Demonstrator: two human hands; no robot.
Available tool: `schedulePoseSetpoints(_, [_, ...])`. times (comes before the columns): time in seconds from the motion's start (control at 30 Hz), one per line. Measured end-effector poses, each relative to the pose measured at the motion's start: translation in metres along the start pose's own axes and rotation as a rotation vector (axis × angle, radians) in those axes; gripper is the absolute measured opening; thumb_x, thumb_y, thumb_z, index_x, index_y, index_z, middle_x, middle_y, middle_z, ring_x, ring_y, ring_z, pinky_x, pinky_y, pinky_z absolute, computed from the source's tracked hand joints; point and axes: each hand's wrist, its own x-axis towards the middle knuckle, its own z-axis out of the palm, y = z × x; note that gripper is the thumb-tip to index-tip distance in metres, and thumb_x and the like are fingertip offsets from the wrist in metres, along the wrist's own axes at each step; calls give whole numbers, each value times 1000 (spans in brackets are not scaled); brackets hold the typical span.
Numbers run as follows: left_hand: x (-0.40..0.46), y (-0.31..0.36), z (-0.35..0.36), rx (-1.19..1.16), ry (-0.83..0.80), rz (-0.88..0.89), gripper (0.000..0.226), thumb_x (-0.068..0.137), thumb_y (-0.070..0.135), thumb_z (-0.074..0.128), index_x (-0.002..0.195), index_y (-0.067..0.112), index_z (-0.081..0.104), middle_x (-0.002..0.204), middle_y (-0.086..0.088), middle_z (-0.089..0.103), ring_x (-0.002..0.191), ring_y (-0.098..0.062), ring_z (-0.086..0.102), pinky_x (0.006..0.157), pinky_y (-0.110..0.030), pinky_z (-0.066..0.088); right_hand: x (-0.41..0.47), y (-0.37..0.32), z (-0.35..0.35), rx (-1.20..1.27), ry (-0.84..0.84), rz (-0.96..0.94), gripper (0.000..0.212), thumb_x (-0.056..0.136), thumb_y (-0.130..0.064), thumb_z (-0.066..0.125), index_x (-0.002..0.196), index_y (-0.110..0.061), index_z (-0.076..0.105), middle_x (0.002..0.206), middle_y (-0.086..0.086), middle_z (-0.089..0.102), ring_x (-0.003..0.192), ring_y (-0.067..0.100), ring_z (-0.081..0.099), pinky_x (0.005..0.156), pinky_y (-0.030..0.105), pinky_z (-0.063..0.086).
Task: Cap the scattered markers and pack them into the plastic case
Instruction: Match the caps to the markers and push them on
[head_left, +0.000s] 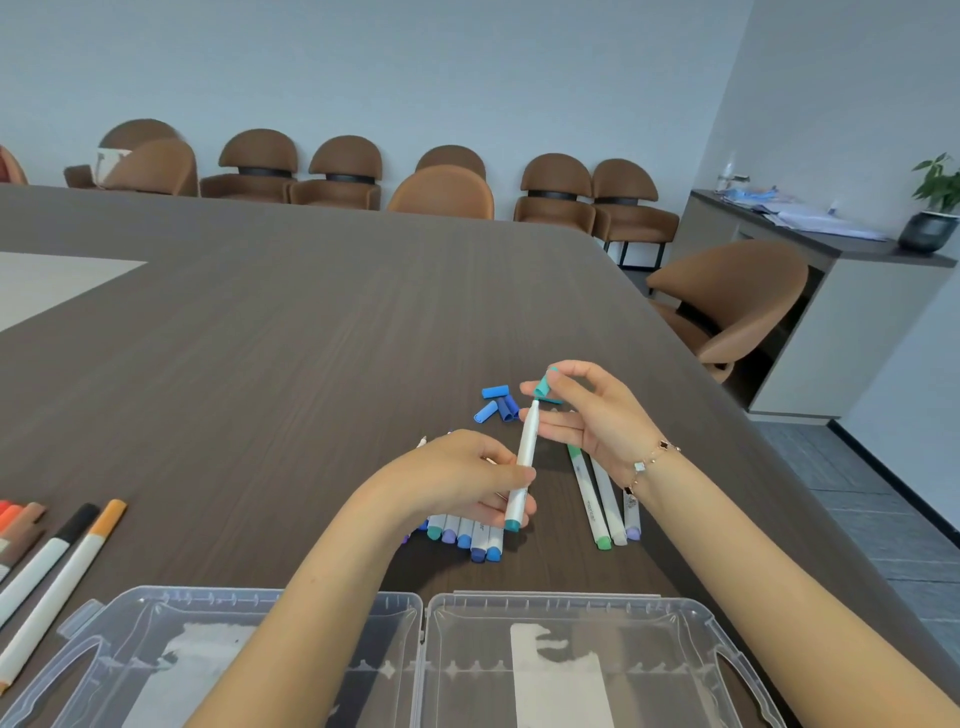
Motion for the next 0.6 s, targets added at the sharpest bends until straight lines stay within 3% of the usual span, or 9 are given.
schedulePoseSetpoints(0.33, [0,4,4,20,70,-5,23,96,20,53,113,6,60,104,-8,70,89,-17,69,83,-27,54,-4,-1,3,-343,-191,7,28,91,-18,60,118,-17,50,102,10,72,86,24,72,78,35,59])
schedulePoseSetpoints(0.6, [-1,6,6,-88,114,117,23,97,16,50,113,5,61,94,-6,70,82,-16,69,75,-22,55,-10,-5,9,-305,-162,-113,35,90,-15,61,122,-22,50,88,13,73,79,23,72,66,27,58])
